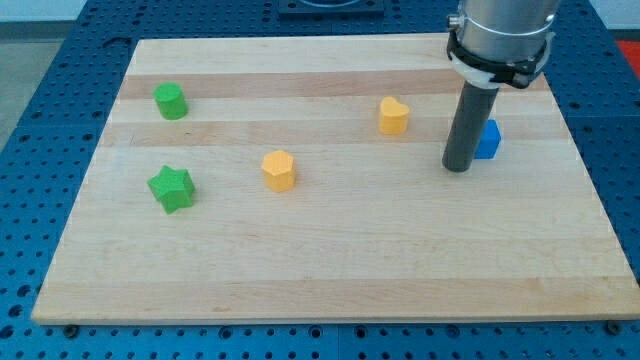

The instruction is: Push the blue cube towards top right side of the board

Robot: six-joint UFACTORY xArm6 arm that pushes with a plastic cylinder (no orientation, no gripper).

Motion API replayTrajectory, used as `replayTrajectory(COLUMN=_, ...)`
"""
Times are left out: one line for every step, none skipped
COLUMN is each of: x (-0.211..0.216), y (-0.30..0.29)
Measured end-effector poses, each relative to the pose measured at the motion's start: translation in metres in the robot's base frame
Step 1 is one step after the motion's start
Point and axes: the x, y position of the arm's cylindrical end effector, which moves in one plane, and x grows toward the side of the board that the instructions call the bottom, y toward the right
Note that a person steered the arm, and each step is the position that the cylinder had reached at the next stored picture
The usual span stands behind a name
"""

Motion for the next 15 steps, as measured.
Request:
replayTrajectory(x=0.003, y=0.0)
replayTrajectory(x=0.003, y=0.003)
replayTrajectory(x=0.003, y=0.019)
replayTrajectory(x=-0.008, y=0.025)
replayTrajectory(x=-0.034, y=0.022)
replayTrajectory(x=-0.059, y=0.021)
replayTrajectory(x=-0.06, y=0.023)
replayTrajectory(x=-0.07, y=0.024)
replayTrajectory(x=-0.055, y=0.034)
replayTrajectory(x=-0.049, y=0.06)
replayTrajectory(x=-0.059, y=0.068)
replayTrajectory(x=-0.079, y=0.055)
replayTrajectory(x=-0.096, y=0.05)
replayTrajectory(x=-0.112, y=0.044)
replayTrajectory(x=-0.13, y=0.038)
